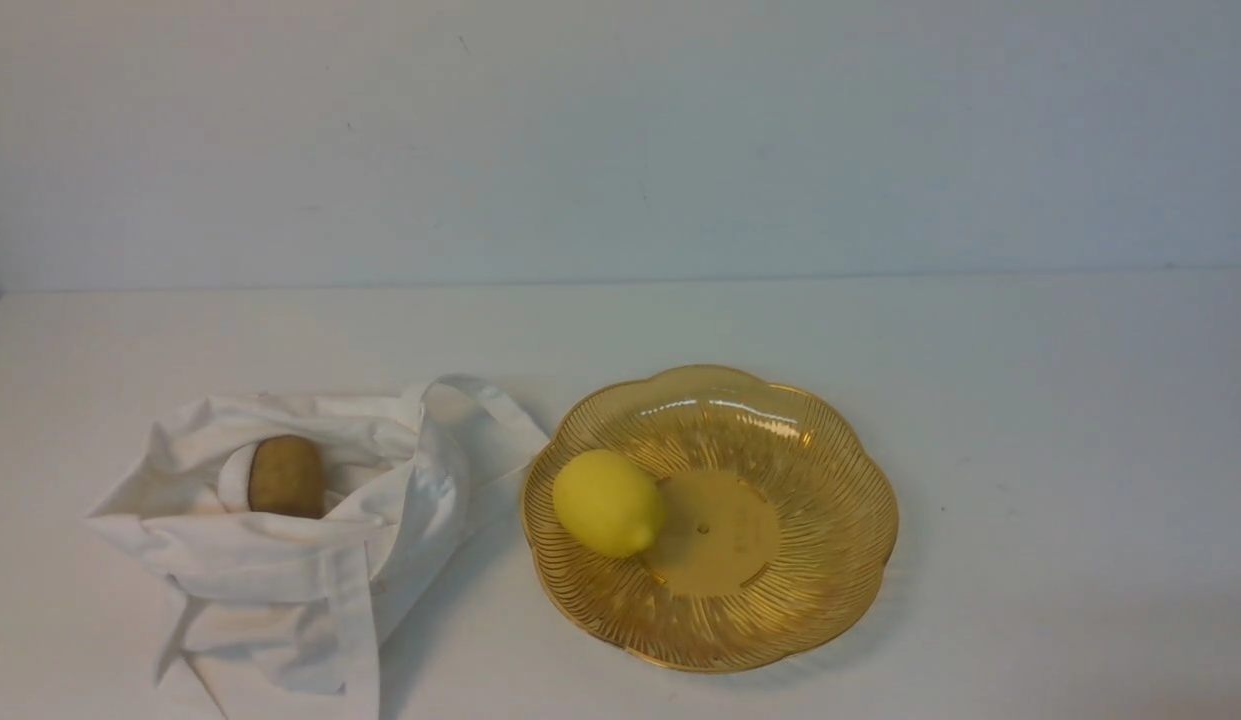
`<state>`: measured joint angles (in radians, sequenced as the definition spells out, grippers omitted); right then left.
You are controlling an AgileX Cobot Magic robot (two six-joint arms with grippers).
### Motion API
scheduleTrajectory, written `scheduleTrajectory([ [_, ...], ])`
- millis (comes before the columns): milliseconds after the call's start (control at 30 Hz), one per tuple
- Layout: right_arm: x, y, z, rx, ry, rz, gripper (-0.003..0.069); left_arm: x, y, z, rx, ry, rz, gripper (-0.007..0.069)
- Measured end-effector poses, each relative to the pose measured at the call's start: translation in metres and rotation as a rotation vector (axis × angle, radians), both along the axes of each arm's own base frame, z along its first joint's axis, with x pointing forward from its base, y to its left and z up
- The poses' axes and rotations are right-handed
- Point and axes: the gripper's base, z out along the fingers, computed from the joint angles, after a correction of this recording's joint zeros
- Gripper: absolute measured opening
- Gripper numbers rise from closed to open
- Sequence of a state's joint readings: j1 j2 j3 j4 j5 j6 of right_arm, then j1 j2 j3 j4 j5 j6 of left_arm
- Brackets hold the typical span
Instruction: Take the fruit out of the cloth bag on the white table and place them on a plate.
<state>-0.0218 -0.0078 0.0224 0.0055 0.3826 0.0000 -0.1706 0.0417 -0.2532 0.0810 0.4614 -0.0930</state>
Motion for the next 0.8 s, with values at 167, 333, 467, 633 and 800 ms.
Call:
scheduleTrajectory([
  [167,0.000,0.000,0.000,-0.005,0.000,0.000,0.0036,0.010,0.002,-0.071,-0.041,0.094,0.105,-0.0008],
  [333,0.000,0.000,0.000,-0.005,0.000,0.000,0.0036,0.011,0.002,-0.081,-0.041,0.131,0.110,-0.0008],
  [467,0.000,0.000,0.000,-0.005,0.000,0.000,0.0036,0.010,0.002,-0.083,-0.022,0.145,0.107,-0.0008],
  [633,0.000,0.000,0.000,-0.005,0.000,0.000,0.0036,0.010,0.002,-0.083,-0.012,0.144,0.104,-0.0008],
  [800,0.000,0.000,0.000,-0.005,0.000,0.000,0.0036,0.010,0.002,-0.083,-0.010,0.144,0.104,-0.0008],
])
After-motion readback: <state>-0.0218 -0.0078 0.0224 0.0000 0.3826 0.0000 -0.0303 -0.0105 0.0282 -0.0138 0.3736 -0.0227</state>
